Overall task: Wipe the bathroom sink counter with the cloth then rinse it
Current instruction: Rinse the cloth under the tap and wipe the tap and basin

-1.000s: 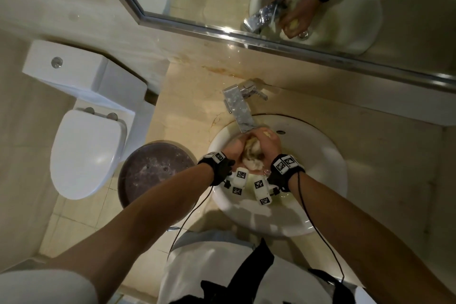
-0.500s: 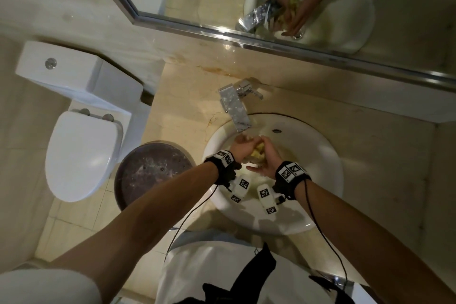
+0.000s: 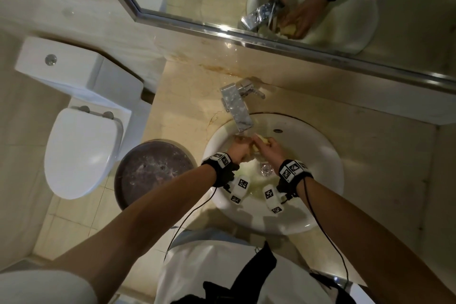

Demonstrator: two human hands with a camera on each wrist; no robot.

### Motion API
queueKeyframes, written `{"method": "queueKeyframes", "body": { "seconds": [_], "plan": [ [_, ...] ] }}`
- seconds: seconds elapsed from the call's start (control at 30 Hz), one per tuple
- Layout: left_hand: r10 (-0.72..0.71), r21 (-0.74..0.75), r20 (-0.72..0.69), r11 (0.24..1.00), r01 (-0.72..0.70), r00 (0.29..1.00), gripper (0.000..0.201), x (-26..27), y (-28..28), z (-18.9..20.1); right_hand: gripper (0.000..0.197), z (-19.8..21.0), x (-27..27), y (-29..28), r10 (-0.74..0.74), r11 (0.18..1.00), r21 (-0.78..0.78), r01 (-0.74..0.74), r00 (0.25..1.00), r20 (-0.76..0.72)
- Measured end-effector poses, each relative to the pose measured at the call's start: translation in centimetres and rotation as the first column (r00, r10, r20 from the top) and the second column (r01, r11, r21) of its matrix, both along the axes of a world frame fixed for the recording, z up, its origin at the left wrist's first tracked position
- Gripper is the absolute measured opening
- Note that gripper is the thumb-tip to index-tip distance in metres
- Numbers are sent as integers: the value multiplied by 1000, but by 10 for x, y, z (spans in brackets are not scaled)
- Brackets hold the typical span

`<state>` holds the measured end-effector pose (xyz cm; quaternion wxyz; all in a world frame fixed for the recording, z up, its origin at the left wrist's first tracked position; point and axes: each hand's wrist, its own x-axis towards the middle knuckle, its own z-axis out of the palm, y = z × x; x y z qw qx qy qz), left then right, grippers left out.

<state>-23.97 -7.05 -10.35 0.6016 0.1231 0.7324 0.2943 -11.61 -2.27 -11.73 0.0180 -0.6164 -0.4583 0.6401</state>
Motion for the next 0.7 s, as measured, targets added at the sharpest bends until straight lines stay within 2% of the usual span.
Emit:
{"method": "queueKeyframes", "body": {
  "seconds": [0.07, 0.13, 0.2, 0.27, 0.33, 0.37, 0.43, 0.5, 0.6, 0.63, 0.7],
  "plan": [
    [-148, 15, -51, 989, 149, 988, 17, -7, -3, -4, 35, -11, 15, 7, 157, 971, 166, -174, 982, 108],
    [-245, 3, -131, 969, 248, 960, 16, -10, -6, -7, 49, -18, 25, 10, 328, 879, 257, -401, 901, 283],
    [-308, -46, -146, 951, 304, 940, 36, -10, -7, -12, 63, -23, 34, 8, 400, 762, 299, -575, 780, 482],
    [-392, -140, -110, 916, 377, 913, 63, -11, -6, -8, 50, -23, 40, 7, 381, 715, 323, -619, 734, 562],
    [-536, -215, -154, 838, 502, 830, 77, -13, -7, -9, 33, -22, 45, 5, 353, 723, 293, -626, 699, 622],
    [-601, -248, -214, 796, 552, 770, 76, -13, -7, -10, 33, -23, 49, 5, 354, 736, 258, -626, 681, 641],
    [-704, -305, -296, 710, 634, 646, 78, -6, -9, -14, 44, -27, 56, 1, 407, 721, 219, -658, 657, 635],
    [-782, -324, -317, 622, 713, 537, 77, 2, -12, -14, 60, -32, 57, -7, 503, 648, 219, -729, 626, 596],
    [-854, -236, -343, 481, 845, 391, 68, 16, -19, -22, 81, -46, 51, -21, 635, 530, 149, -835, 507, 583],
    [-866, -217, -357, 440, 871, 349, 70, 20, -22, -24, 84, -52, 49, -25, 643, 511, 128, -850, 477, 599],
    [-871, -245, -375, 422, 873, 316, 69, 25, -27, -37, 79, -64, 44, -28, 627, 507, 141, -850, 476, 616]
  ]
}}
